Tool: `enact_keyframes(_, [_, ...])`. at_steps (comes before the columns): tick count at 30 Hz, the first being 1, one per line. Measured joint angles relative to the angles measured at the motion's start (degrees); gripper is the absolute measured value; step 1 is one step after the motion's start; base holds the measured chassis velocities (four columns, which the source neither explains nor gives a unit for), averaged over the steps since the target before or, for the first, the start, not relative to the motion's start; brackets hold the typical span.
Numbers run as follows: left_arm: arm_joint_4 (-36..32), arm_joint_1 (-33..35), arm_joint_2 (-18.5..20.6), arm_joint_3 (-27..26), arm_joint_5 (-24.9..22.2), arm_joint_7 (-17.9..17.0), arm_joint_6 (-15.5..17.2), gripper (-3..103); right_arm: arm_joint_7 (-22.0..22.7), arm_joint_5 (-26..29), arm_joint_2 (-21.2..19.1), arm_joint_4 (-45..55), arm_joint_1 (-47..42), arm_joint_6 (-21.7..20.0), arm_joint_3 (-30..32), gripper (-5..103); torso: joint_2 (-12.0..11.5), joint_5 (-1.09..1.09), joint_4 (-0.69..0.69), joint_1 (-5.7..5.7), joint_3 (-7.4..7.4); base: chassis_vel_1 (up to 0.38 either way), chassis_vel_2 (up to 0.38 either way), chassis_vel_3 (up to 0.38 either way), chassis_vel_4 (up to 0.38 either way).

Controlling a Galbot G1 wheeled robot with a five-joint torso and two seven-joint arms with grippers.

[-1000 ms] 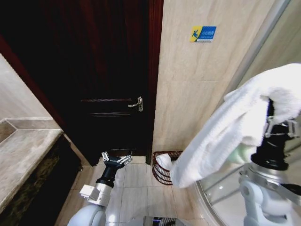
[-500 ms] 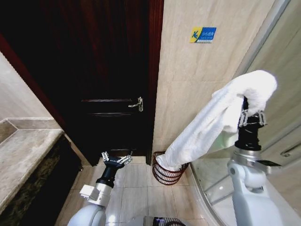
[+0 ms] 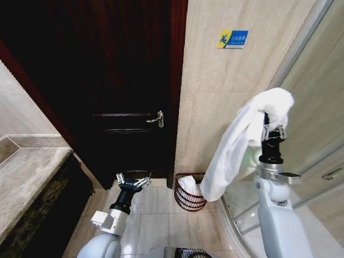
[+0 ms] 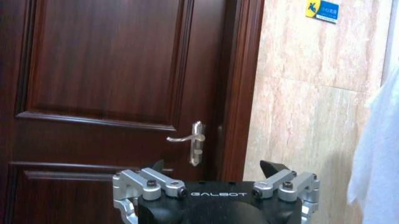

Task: Discard the used towel into the hamper.

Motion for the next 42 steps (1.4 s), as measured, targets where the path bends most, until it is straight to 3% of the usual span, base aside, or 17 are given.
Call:
enact_keyframes(18, [0.0,0.0,0.0,0.0,0.0,0.0,0.0,100,-3.73,-0.3,1.88,-14.58,3.73,4.32,-2.1,20,0.0,-0.02,0.0,0.0,0.0,0.0,0.0,0.0,0.0])
enact_keyframes(42, [0.0,0.0,0.0,0.0,0.0,0.0,0.0,100,-4.98,-1.26,6.96,-16.07,0.55,5.6,-5.63,20,0.0,-0.01,0.0,0.0,-0.01,0.0,0.0,0.0,0.0])
